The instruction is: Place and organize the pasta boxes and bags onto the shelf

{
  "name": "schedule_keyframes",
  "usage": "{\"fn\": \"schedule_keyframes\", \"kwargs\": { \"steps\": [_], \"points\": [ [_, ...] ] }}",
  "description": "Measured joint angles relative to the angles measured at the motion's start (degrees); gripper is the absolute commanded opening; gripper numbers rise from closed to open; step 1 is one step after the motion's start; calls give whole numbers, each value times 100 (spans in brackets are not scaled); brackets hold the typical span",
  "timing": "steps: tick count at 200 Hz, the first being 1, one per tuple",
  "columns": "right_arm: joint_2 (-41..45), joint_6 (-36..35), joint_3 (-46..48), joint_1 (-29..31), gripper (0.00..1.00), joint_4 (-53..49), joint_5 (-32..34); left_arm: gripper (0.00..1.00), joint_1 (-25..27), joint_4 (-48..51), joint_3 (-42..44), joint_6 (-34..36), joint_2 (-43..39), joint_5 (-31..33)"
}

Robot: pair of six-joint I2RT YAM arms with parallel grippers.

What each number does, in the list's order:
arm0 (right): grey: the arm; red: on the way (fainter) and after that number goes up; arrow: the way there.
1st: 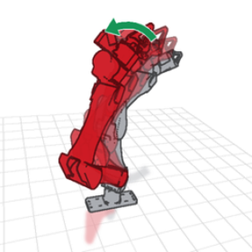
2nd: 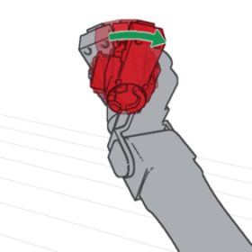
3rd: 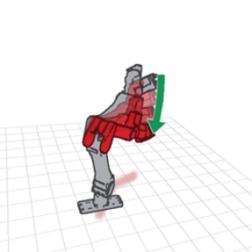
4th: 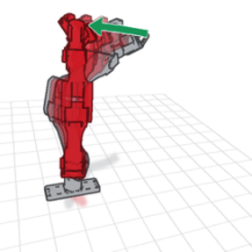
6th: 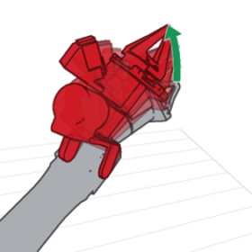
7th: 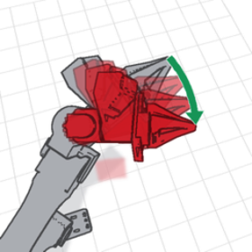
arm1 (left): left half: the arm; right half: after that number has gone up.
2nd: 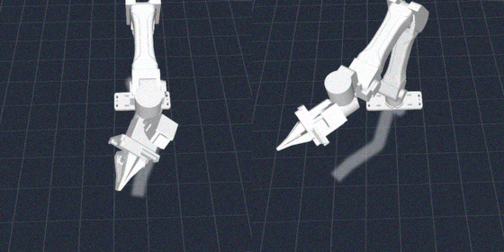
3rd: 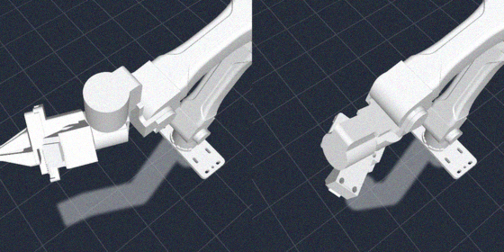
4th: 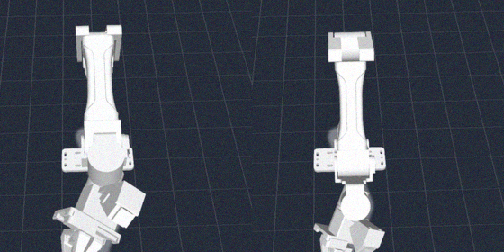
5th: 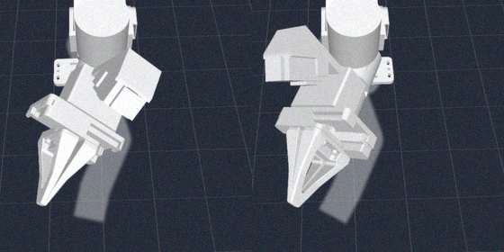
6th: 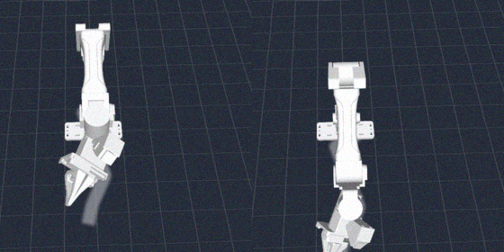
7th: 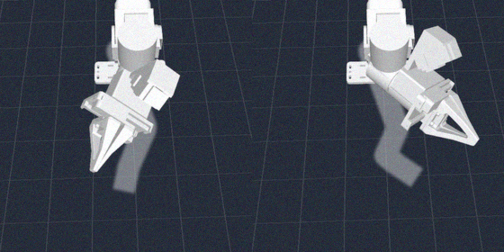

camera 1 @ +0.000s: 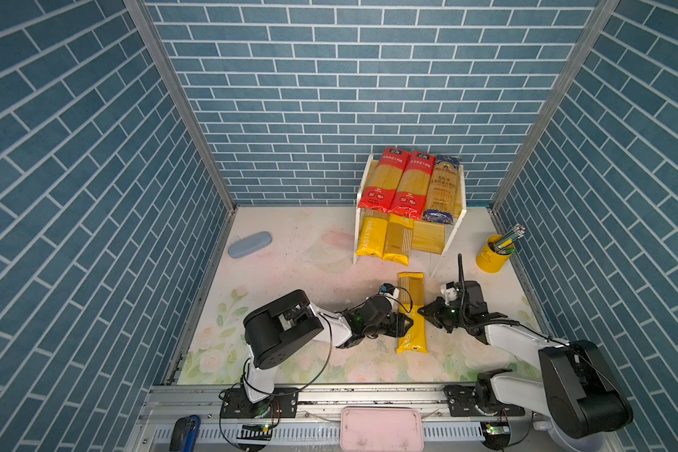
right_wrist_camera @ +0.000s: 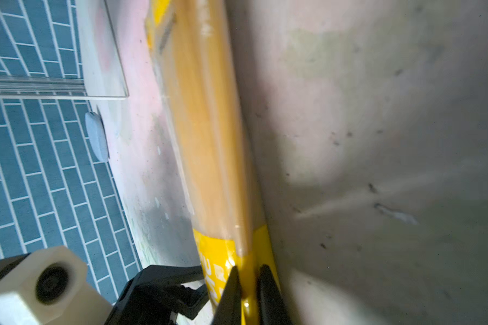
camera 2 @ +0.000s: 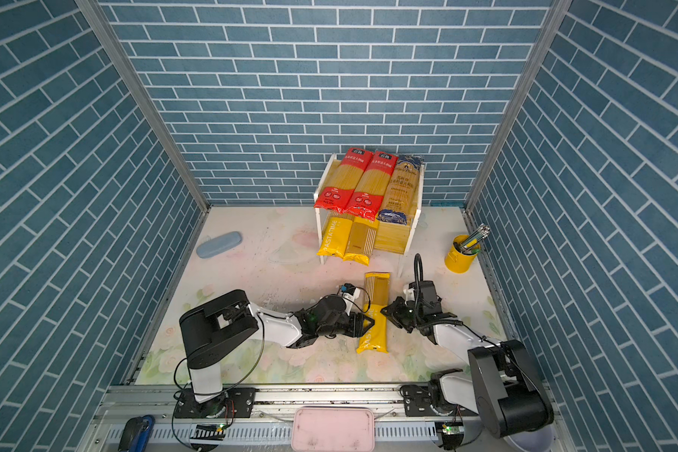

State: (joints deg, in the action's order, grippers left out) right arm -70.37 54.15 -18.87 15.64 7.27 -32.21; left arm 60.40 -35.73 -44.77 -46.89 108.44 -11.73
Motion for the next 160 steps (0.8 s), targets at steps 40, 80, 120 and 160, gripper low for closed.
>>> {"fn": "schedule_keyframes", "kwargs": {
  "steps": [40,80,120,160],
  "points": [
    [280,216,195,9,0,341,-63,59,-11,63,2,22,-57,-9],
    [964,468,201,31,0,201,-157,61,-50,50,240,44,-649,-55],
    [2131,562,195,66,0,-704,-227,65,-125,-271,625,90,-1397,-131],
    [2752,549,129,98,0,-1609,-341,66,-151,-455,887,149,-1698,-125]
  ]
}}
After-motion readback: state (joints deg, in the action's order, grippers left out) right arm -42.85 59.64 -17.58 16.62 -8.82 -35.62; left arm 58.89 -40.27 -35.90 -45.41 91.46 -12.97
